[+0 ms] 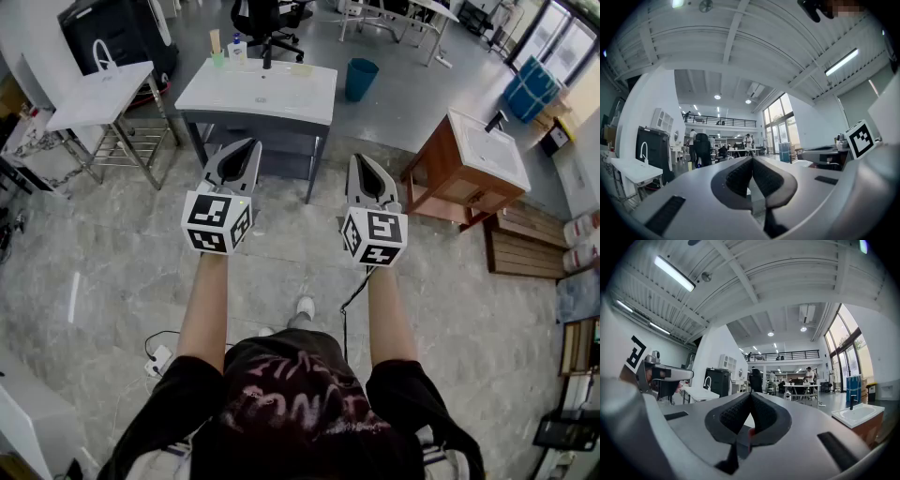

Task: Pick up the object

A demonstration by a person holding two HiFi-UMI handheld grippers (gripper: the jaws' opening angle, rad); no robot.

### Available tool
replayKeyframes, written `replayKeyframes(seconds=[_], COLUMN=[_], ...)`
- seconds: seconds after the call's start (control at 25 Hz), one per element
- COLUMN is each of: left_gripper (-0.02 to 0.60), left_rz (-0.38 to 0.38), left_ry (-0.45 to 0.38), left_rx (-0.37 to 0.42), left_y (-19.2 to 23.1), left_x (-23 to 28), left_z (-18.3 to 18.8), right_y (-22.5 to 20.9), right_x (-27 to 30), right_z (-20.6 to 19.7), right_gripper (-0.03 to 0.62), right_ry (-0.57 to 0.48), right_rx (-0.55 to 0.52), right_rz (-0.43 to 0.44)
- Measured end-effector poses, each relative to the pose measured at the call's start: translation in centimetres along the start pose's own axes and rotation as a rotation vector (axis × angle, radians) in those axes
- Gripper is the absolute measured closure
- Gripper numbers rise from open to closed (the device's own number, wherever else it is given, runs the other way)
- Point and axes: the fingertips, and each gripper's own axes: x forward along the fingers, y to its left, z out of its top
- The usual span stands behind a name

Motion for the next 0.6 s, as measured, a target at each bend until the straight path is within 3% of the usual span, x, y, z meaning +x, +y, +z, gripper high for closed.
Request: replayKeyframes(seconds=[0.6], left_gripper=[0.566], left_rz=[-0.016], left_ry=[0.015], left_rx=[0.006], left_y=[-0.12], left_x=[-0.10], left_z=[-0.84], right_y=[0.35], right_x=[-0.01], right_z=[-0.57], right_gripper=[0.580], right_ry=[-0.015], right_rx=[0.021], right_rz=[-0.012])
